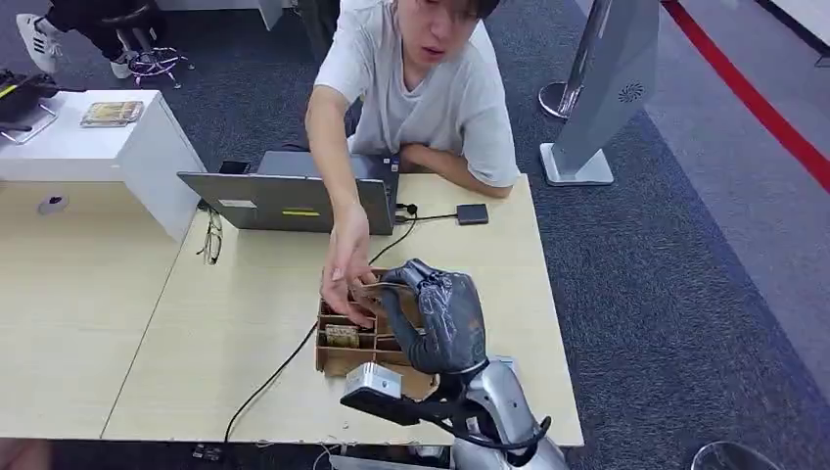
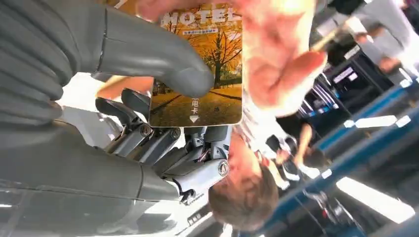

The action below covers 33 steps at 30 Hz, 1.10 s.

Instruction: Pass the card to the sensor for recognition and then transmit it.

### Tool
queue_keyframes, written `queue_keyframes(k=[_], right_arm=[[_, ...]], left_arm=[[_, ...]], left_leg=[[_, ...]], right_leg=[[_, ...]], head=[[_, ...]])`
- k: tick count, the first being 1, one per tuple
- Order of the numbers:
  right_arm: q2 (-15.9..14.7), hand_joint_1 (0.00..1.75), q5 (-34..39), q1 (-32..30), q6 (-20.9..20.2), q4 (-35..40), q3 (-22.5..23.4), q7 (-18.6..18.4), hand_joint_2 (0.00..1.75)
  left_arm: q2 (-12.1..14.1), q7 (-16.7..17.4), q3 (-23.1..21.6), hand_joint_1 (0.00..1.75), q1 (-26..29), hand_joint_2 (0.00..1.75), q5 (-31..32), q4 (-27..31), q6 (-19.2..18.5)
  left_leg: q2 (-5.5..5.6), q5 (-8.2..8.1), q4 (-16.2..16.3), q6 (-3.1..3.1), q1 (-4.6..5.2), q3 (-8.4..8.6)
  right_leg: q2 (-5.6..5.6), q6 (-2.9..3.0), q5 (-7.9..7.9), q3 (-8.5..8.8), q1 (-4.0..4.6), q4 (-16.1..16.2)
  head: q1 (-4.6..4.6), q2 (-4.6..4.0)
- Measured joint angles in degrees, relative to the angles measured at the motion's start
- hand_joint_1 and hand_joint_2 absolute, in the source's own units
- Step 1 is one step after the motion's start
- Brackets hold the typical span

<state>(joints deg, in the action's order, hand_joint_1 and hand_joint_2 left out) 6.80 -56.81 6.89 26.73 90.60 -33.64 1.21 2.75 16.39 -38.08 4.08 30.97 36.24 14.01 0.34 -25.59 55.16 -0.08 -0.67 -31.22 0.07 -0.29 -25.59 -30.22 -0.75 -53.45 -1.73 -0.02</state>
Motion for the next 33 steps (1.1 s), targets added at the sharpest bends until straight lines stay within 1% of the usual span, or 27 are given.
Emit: queue_keyframes(k=[2, 3, 4, 5, 6, 10, 11, 22, 26, 33], right_arm=[[0.0, 1.75, 0.02, 0.42, -1.11, -0.48, -0.13, -0.94, 1.75], [0.0, 1.47, 0.04, 0.74, -1.84, -0.77, -0.26, -1.6, 1.75], [0.0, 1.47, 0.07, 0.92, -2.23, -0.99, -0.42, -1.95, 1.75], [0.0, 0.12, 0.53, 1.09, -2.89, -1.2, -0.66, -2.3, 1.75], [0.0, 0.0, 1.4, 1.15, -3.54, -1.38, -0.87, -2.36, 1.75], [0.0, 0.0, 3.35, 1.15, -4.18, -1.71, -1.07, -1.88, 1.75], [0.0, 0.0, 3.54, 1.15, -4.31, -1.71, -1.11, -1.77, 0.0], [0.0, 0.0, 4.0, 1.16, -4.68, -1.64, -1.88, -1.6, 0.0], [0.0, 0.0, 4.28, 1.09, -4.55, -1.25, -2.19, -0.81, 0.0], [-0.02, 0.0, 4.5, 1.0, -4.46, -1.03, -2.23, -0.49, 0.0]], left_arm=[[-0.11, 0.33, 0.33, 0.0, 0.01, 0.0, 0.31, 0.0, 0.0], [-0.2, 0.37, 0.57, 0.0, 0.06, 0.0, 0.64, 0.0, -0.04], [-0.26, 0.46, 0.74, 0.0, 0.08, 0.0, 0.83, 0.0, -0.09], [-0.33, 0.5, 0.96, 0.0, 0.1, 0.0, 1.16, 0.0, -0.22], [-0.44, 0.5, 1.26, 0.0, 0.16, 0.0, 1.46, 0.0, -0.24], [-0.57, 0.5, 2.21, 0.0, 0.37, 0.0, 2.08, 0.0, -0.59], [-0.59, 0.5, 2.43, 0.0, 0.48, 0.0, 2.23, 0.0, -0.59], [-0.9, 0.52, 4.06, 0.0, 0.89, 0.0, 2.89, 0.0, -0.61], [-1.05, 0.52, 4.88, 0.0, 1.12, 0.0, 3.46, 0.0, -0.61], [-1.07, 0.52, 4.96, 0.0, 1.18, 0.0, 3.5, 0.0, -0.61]], left_leg=[[0.01, 0.0, 0.0, 0.0, 0.0, -0.01], [0.0, 0.0, 0.0, 0.0, 0.0, 0.0], [0.0, 0.0, 0.0, 0.0, 0.0, 0.0], [0.0, 0.0, 0.0, 0.0, 0.0, 0.0], [0.01, 0.0, 0.0, 0.0, 0.0, -0.01], [0.01, 0.0, 0.0, 0.0, 0.0, -0.01], [0.0, 0.0, 0.0, 0.0, 0.0, -0.01], [0.01, 0.0, 0.0, 0.0, 0.0, -0.01], [0.0, 0.0, 0.0, 0.0, 0.0, 0.0], [0.0, 0.0, 0.0, 0.0, 0.0, -0.01]], right_leg=[[0.0, 0.0, 0.0, 0.0, 0.0, 0.0], [0.0, 0.0, 0.0, 0.0, 0.0, 0.0], [0.0, 0.0, 0.0, 0.0, 0.0, 0.0], [0.0, 0.0, 0.0, 0.0, 0.0, 0.0], [0.0, 0.0, 0.0, 0.0, 0.0, 0.0], [0.0, 0.0, 0.0, -0.01, 0.0, 0.0], [0.0, 0.0, 0.0, -0.01, 0.0, 0.0], [0.01, 0.0, 0.0, -0.01, 0.0, 0.0], [0.0, 0.0, 0.0, -0.02, 0.0, 0.0], [0.0, 0.0, 0.0, -0.02, 0.0, 0.0]], head=[[-0.02, 0.0], [0.0, 0.0], [-0.02, 0.0], [-0.02, 0.0], [-0.02, 0.0], [-0.02, 0.0], [-0.02, 0.0], [-0.02, 0.0], [0.0, 0.0], [-0.02, 0.0]])
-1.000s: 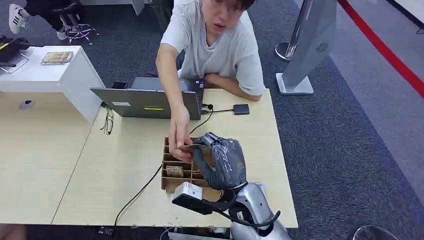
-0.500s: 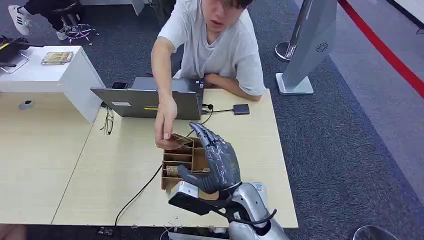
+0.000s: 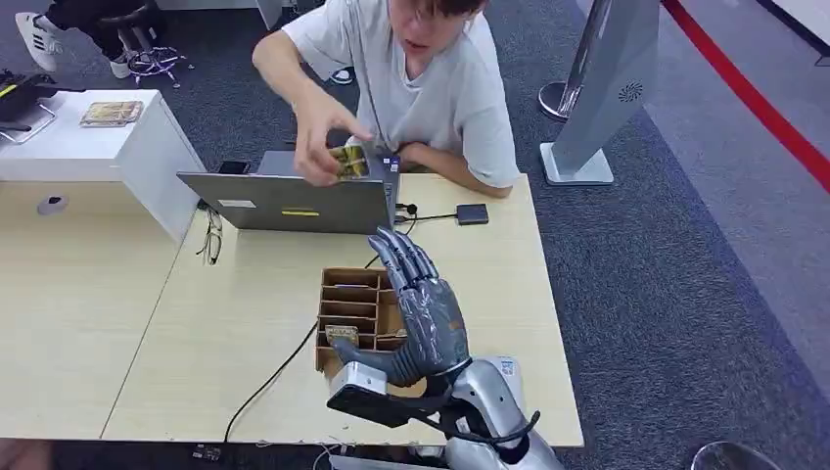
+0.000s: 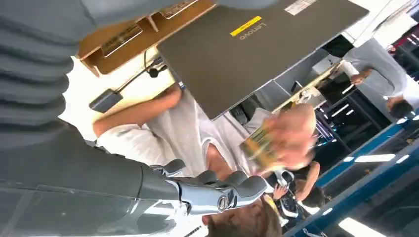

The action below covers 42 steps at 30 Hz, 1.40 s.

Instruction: Pass the card to the sensor for recognition and then transmit it.

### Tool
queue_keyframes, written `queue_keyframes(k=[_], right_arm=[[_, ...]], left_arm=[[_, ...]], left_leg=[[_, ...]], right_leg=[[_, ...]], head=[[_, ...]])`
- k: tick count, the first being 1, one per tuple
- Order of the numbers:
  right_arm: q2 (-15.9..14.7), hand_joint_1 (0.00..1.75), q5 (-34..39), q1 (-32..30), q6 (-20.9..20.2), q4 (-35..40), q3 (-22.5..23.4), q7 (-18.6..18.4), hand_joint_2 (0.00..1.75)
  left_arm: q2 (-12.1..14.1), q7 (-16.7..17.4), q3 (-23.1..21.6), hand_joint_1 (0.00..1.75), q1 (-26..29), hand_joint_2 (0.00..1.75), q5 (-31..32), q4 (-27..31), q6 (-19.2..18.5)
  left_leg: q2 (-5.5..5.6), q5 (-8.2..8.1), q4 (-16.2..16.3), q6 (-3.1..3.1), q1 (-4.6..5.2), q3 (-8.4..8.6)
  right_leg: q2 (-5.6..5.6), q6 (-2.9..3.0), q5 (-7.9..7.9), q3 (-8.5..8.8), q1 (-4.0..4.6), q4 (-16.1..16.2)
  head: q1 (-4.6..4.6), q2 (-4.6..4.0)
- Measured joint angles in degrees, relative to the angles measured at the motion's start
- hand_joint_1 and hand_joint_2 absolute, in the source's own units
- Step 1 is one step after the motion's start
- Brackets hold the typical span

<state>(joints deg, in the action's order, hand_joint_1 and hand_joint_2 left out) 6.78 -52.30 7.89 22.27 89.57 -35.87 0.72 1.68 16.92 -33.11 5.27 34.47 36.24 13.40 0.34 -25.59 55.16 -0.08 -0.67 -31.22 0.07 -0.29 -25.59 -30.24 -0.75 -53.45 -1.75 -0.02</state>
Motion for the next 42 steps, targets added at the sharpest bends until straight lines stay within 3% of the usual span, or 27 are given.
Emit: queue_keyframes(k=[33, 42], right_arm=[[-0.11, 0.0, 1.49, -3.64, 0.59, 0.26, -0.02, 1.16, 0.0], [-1.4, 0.0, 2.12, -3.38, 0.7, -2.27, -0.02, 2.1, 0.0]], left_arm=[[-0.96, -0.02, 4.94, 0.0, 2.34, 0.0, 3.1, 0.04, -0.46], [-1.2, -0.02, 5.7, 0.0, 2.52, 0.0, 3.58, 0.28, -0.81]], left_leg=[[-0.01, 0.0, 0.0, 0.0, 0.0, 0.0], [0.0, 0.0, 0.0, 0.0, 0.0, -0.01]], right_leg=[[0.0, 0.0, -0.01, -0.01, 0.0, 0.0], [0.0, 0.0, 0.0, -0.01, 0.0, 0.0]], head=[[0.0, 0.0], [0.0, 0.0]])
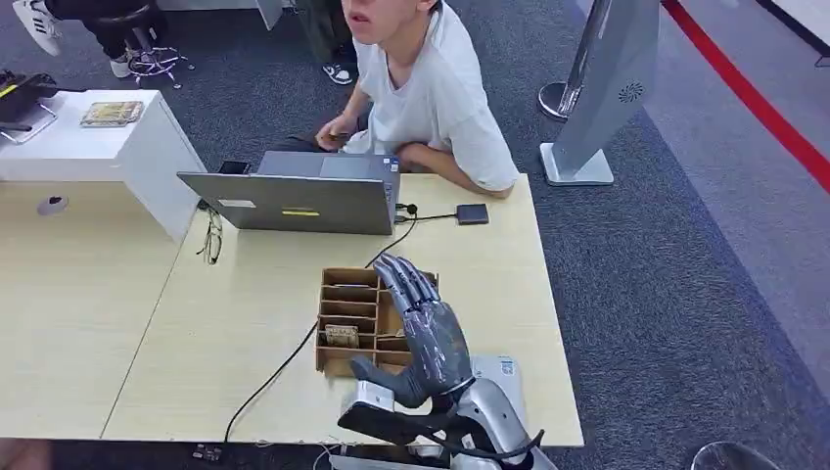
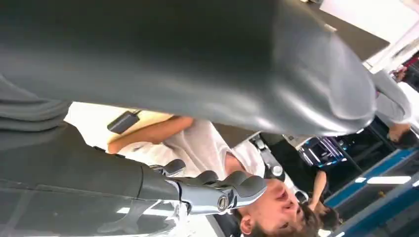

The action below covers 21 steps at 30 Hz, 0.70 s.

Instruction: Pass the card to the sensor for recognition and then transmit it.

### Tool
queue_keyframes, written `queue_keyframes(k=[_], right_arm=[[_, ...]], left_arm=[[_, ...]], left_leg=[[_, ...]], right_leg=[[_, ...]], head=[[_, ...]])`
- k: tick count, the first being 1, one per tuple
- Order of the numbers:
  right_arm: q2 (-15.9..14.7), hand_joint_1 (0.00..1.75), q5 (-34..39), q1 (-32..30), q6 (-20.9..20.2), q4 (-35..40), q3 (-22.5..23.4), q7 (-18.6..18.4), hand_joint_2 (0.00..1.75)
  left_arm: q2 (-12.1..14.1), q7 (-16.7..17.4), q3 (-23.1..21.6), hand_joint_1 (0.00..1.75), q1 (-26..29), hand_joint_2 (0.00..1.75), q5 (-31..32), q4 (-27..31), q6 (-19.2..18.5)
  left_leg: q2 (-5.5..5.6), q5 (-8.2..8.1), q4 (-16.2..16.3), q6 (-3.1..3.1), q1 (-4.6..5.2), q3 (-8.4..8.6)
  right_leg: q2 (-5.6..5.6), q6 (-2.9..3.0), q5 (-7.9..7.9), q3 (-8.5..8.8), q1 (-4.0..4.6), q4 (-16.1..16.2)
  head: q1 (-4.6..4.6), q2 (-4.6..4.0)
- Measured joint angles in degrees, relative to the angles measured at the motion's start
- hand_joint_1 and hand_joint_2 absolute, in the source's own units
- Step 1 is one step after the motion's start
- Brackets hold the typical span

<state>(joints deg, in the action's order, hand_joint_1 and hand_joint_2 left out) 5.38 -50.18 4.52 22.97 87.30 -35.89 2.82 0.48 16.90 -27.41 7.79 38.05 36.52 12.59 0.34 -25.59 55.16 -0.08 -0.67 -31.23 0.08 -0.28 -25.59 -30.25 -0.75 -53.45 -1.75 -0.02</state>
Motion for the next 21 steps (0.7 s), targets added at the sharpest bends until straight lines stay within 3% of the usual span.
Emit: queue_keyframes(k=[21], right_arm=[[-0.48, 0.0, -0.59, 0.26, 0.77, -4.33, 0.0, -0.33, 0.0]], left_arm=[[-0.68, -0.17, 2.54, 0.0, 0.24, 0.0, 2.16, 0.2, -0.57]], left_leg=[[0.0, 0.0, 0.0, 0.0, 0.0, 0.0]], right_leg=[[0.0, 0.0, 0.0, 0.0, 0.0, 0.0]], head=[[0.02, 0.0]])
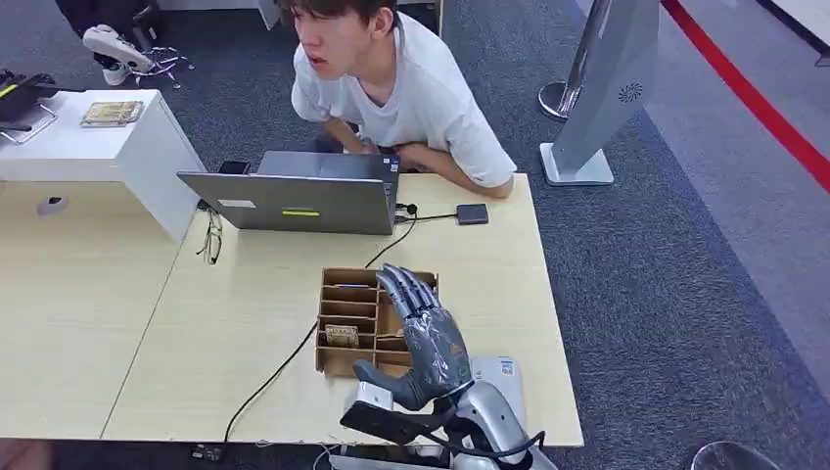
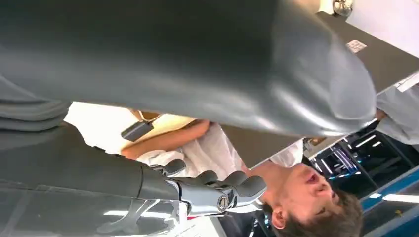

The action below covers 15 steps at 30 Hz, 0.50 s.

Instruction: Pass the card to the sensor for recognition and then transmit it.

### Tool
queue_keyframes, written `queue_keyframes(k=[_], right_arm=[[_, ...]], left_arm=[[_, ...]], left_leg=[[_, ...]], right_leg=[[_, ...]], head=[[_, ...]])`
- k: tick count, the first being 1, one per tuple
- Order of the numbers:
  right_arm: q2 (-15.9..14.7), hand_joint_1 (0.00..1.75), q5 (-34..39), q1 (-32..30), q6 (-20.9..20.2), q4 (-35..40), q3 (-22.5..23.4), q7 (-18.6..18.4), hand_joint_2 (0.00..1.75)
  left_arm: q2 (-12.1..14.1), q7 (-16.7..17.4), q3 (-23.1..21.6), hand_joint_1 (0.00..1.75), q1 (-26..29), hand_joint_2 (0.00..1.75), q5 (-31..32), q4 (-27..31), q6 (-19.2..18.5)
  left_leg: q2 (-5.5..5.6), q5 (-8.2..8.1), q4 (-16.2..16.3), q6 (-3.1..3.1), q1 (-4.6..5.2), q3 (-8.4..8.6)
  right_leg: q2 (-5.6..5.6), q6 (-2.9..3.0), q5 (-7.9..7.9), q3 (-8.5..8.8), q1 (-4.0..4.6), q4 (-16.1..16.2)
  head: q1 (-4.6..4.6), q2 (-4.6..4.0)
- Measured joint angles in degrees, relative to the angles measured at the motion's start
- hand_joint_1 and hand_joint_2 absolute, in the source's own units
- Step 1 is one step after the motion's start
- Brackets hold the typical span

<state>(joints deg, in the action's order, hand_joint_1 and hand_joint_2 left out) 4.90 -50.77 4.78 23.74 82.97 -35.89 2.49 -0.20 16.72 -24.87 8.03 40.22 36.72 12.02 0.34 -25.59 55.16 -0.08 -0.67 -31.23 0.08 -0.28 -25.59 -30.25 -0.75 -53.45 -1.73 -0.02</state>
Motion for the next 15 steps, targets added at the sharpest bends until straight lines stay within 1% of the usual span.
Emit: queue_keyframes(k=[5, 6, 15], right_arm=[[0.0, 0.0, -0.64, 0.15, 0.24, -1.12, 0.0, -0.17, 0.0], [0.0, 0.0, -0.87, 0.16, 0.26, -1.46, 0.0, -0.22, 1.75], [0.0, 0.0, -0.87, 0.16, 0.28, -3.15, 0.0, -0.42, 1.75]], left_arm=[[-0.17, -0.02, 0.44, 0.0, 0.05, 0.0, 0.44, 0.0, -0.11], [-0.24, -0.02, 0.59, 0.0, 0.06, 0.0, 0.44, 0.0, -0.13], [-0.35, -0.02, 1.16, 0.0, 0.16, 0.0, 0.59, 0.02, -0.13]], left_leg=[[0.0, 0.0, 0.0, 0.0, 0.0, 0.0], [0.0, 0.0, 0.0, 0.0, 0.0, 0.0], [0.0, 0.0, 0.0, 0.0, 0.0, 0.0]], right_leg=[[0.0, 0.0, 0.0, 0.0, 0.0, 0.0], [0.0, 0.0, 0.0, 0.0, 0.0, 0.0], [0.0, 0.0, 0.0, 0.0, 0.0, 0.0]], head=[[-0.02, 0.0], [0.0, 0.0], [-0.02, 0.0]])
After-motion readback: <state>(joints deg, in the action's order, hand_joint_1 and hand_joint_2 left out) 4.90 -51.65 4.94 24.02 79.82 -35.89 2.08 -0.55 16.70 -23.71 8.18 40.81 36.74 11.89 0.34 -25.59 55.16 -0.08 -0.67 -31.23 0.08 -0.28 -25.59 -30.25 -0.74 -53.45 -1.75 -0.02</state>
